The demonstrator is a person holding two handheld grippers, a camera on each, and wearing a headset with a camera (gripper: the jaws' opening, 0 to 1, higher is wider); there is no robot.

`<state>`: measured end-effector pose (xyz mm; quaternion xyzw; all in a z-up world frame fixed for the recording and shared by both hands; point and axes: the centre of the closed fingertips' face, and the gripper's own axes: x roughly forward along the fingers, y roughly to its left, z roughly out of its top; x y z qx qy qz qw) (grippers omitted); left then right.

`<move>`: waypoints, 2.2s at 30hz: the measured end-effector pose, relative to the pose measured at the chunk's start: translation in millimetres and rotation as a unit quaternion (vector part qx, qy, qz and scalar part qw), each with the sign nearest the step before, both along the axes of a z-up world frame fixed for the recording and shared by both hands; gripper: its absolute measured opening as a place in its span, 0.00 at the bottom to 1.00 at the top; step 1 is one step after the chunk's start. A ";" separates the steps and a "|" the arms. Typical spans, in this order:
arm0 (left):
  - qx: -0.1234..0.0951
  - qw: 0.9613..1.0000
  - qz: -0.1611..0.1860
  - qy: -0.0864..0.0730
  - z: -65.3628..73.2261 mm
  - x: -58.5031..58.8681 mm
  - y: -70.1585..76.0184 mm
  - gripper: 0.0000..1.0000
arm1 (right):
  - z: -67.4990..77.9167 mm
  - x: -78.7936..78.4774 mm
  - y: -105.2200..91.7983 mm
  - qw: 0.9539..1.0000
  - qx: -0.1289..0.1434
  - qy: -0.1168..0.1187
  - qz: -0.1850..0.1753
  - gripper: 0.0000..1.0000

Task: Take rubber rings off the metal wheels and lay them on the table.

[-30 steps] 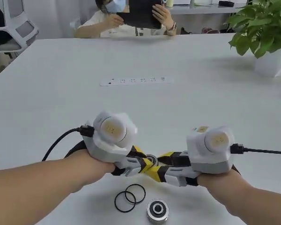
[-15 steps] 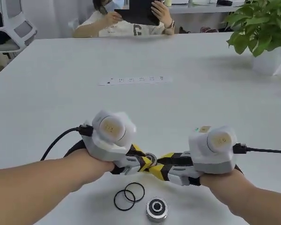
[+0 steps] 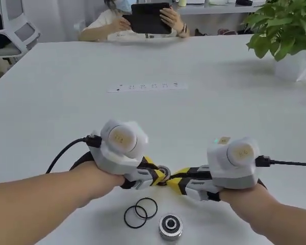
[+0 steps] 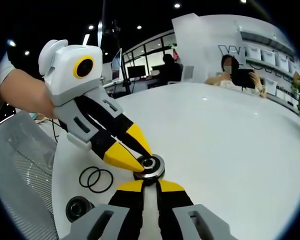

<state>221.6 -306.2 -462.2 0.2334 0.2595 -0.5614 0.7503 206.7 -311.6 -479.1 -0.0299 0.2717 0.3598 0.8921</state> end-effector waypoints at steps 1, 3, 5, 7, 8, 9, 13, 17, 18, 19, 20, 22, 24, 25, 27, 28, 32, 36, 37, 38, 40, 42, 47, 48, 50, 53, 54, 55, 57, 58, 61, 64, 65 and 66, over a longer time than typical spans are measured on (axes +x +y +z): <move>0.000 1.000 0.000 0.000 0.0 0.1 0.0 0.07 | -0.1 -0.2 -0.2 1.000 0.001 0.000 0.000 0.05; -0.001 1.000 0.001 0.000 0.0 0.1 0.0 0.07 | -0.2 -0.4 -0.4 1.000 0.001 0.001 0.000 0.04; 0.000 1.000 0.000 0.000 0.0 0.1 -0.1 0.07 | -0.2 -0.4 -0.8 1.000 0.002 0.001 -0.002 0.03; 0.000 1.000 0.000 0.000 0.0 0.2 -0.1 0.07 | -0.3 -0.1 -1.1 1.000 0.004 0.002 -0.003 0.03; 0.000 1.000 0.001 0.000 0.0 0.3 -0.1 0.07 | -0.4 -0.1 -1.3 1.000 0.005 0.003 -0.004 0.02; 0.000 1.000 0.000 -0.001 0.0 0.4 -0.1 0.07 | -0.5 -0.1 -1.6 1.000 0.006 0.004 -0.007 0.02; 0.000 1.000 0.000 0.000 0.2 0.7 -0.3 0.07 | -1.1 0.1 -3.5 1.000 0.011 0.009 -0.017 0.00; 0.001 1.000 0.002 -0.001 0.2 0.7 -0.4 0.07 | -0.9 0.4 -4.2 1.000 0.012 0.011 -0.024 0.00; 0.001 1.000 0.003 -0.001 0.0 0.5 -0.2 0.06 | -0.6 0.4 -4.4 0.999 0.015 0.013 -0.027 0.00; 0.001 1.000 0.003 -0.001 0.1 0.6 -0.3 0.06 | -0.4 0.3 -4.5 0.999 0.015 0.014 -0.028 0.00; 0.003 1.000 0.004 -0.001 -0.2 0.8 -0.1 0.06 | -0.2 0.3 -4.6 0.999 0.014 0.014 -0.028 0.00; 0.002 1.000 0.004 -0.001 -0.3 1.3 -0.3 0.06 | 0.1 0.4 -4.9 0.999 0.014 0.015 -0.029 0.00; 0.002 1.000 0.004 -0.001 -0.2 1.4 -0.4 0.06 | 0.6 0.4 -4.9 0.999 0.013 0.015 -0.029 0.00; 0.003 1.000 0.004 -0.002 -0.2 1.4 -0.5 0.06 | 0.8 0.3 -5.1 0.999 0.014 0.016 -0.030 0.00; 0.003 1.000 0.005 -0.002 -0.2 1.6 -0.5 0.06 | 1.3 0.0 -5.3 0.999 0.013 0.016 -0.032 0.00; 0.003 1.000 0.003 -0.003 -0.3 1.7 -0.7 0.06 | 1.6 0.0 -5.3 0.999 0.013 0.017 -0.033 0.00; 0.004 1.000 0.002 -0.003 -0.4 1.9 -0.9 0.06 | 2.1 -0.2 -5.3 0.999 0.013 0.019 -0.036 0.00; 0.005 1.000 0.003 -0.004 -0.4 1.8 -1.1 0.06 | 2.5 -0.4 -5.8 0.999 0.013 0.020 -0.041 0.00; 0.005 1.000 0.002 -0.004 -0.5 1.8 -1.1 0.06 | 2.3 -0.5 -6.1 0.999 0.013 0.020 -0.042 0.00; 0.005 1.000 0.003 -0.004 -0.5 1.7 -1.1 0.06 | 2.6 -0.7 -6.0 0.999 0.013 0.020 -0.043 0.00; 0.005 1.000 0.005 -0.003 -0.5 1.6 -1.3 0.06 | 3.5 -1.0 -6.0 0.999 0.013 0.020 -0.045 0.00; 0.006 1.000 0.006 -0.003 -0.3 1.2 -1.2 0.06 | 3.8 -0.8 -6.3 0.999 0.014 0.020 -0.045 0.00; 0.005 1.000 0.009 -0.002 -0.2 0.7 -1.0 0.06 | 4.2 -0.8 -6.6 0.998 0.023 0.026 -0.053 0.00; 0.005 1.000 0.009 -0.003 -0.1 0.4 -1.0 0.06 | 4.2 -0.7 -6.7 0.998 0.026 0.027 -0.055 0.00; 0.005 1.000 0.010 -0.003 0.0 0.2 -1.0 0.06 | 3.9 -0.3 -7.4 0.997 0.037 0.033 -0.063 0.00; 0.005 1.000 0.011 -0.003 0.2 0.0 -1.1 0.06 | 3.5 0.2 -8.3 0.995 0.052 0.042 -0.073 0.00; 0.005 1.000 0.011 -0.003 0.1 0.1 -1.0 0.06 | 3.6 0.4 -8.5 0.995 0.056 0.044 -0.076 0.00; 0.005 1.000 0.012 -0.003 0.1 0.0 -0.9 0.06 | 3.7 0.5 -8.6 0.994 0.062 0.047 -0.081 0.00; 0.005 1.000 0.012 -0.003 0.2 0.0 -0.9 0.06 | 4.0 2.1 -10.7 0.991 0.078 0.054 -0.094 0.00; 0.005 1.000 0.013 -0.004 0.3 0.0 -0.8 0.06 | 4.6 2.9 -11.5 0.990 0.086 0.057 -0.101 0.00; 0.005 1.000 0.013 -0.004 0.2 0.4 -0.8 0.06 | 7.3 5.4 -12.5 0.986 0.105 0.062 -0.112 0.00; 0.005 1.000 0.014 -0.004 0.2 0.4 -0.7 0.06 | 8.5 6.9 -11.1 0.986 0.107 0.062 -0.115 0.00; 0.005 1.000 0.014 -0.004 0.2 0.4 -0.7 0.06 | 9.4 7.6 -11.1 0.985 0.109 0.062 -0.116 0.00; 0.005 1.000 0.014 -0.004 0.2 0.3 -0.6 0.06 | 9.5 8.3 -11.7 0.985 0.112 0.063 -0.119 0.00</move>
